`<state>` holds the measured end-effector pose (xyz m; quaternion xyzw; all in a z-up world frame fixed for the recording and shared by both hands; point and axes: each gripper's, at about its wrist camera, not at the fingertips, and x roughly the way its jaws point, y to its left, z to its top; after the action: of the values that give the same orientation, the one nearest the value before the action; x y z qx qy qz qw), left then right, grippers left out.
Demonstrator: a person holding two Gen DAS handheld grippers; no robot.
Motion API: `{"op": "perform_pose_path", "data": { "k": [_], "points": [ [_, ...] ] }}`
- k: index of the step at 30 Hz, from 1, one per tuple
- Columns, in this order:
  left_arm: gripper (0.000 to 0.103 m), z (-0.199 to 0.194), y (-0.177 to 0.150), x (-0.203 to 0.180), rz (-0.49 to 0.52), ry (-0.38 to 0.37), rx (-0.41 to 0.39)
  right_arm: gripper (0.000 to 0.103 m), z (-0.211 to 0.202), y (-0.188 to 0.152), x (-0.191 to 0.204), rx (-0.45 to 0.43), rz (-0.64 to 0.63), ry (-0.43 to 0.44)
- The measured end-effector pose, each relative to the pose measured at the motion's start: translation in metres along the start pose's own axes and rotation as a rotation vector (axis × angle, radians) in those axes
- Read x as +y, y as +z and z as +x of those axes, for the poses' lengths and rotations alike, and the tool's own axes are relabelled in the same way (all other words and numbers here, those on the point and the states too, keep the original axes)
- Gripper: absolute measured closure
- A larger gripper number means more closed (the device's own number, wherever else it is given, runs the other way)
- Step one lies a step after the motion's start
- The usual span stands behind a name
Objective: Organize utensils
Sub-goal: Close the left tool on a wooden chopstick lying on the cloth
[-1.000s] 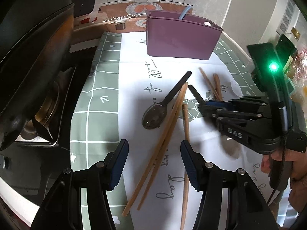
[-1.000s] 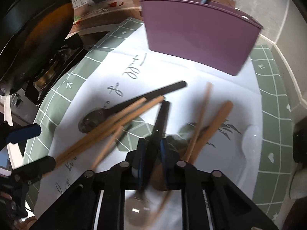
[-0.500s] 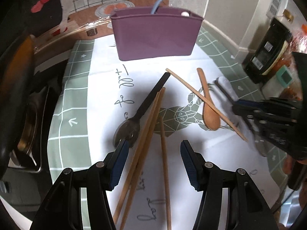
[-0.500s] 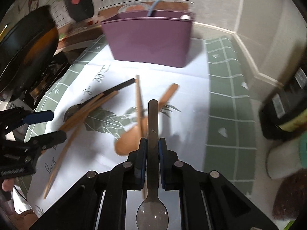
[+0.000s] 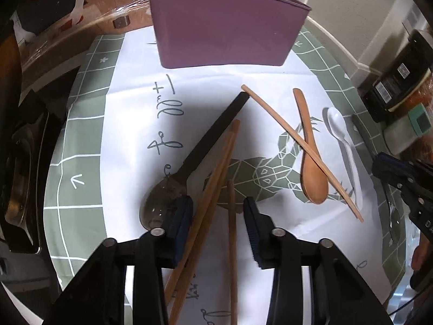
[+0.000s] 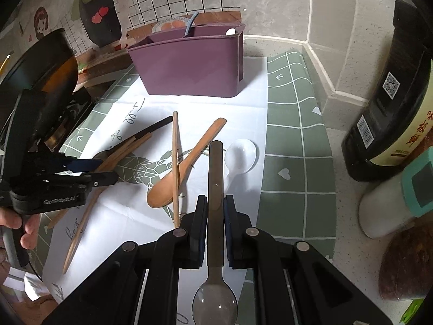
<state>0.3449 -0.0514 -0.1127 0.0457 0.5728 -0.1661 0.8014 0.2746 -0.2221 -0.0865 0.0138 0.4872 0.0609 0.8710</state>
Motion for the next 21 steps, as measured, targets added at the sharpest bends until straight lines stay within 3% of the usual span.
{"op": "perform_pose_path", "data": {
  "k": [7, 15, 18, 21],
  "points": [
    [0.094, -0.015, -0.002, 0.007, -0.026, -0.026, -0.052, 0.093, 0.006, 0.002, 0.003, 0.006, -0.016, 0.02],
    [0.097, -0.043, -0.007, 0.018, -0.045, -0.01, -0.115, 0.093, 0.022, 0.007, 0.017, 0.039, -0.044, 0.06],
    [0.097, -0.046, -0.009, 0.022, -0.054, 0.0, -0.096, 0.093, 0.028, 0.007, 0.026, 0.048, -0.063, 0.071],
    [0.095, -0.038, -0.011, 0.02, -0.05, -0.042, -0.046, 0.093, 0.033, 0.007, 0.03, 0.057, -0.071, 0.076]
  ]
}}
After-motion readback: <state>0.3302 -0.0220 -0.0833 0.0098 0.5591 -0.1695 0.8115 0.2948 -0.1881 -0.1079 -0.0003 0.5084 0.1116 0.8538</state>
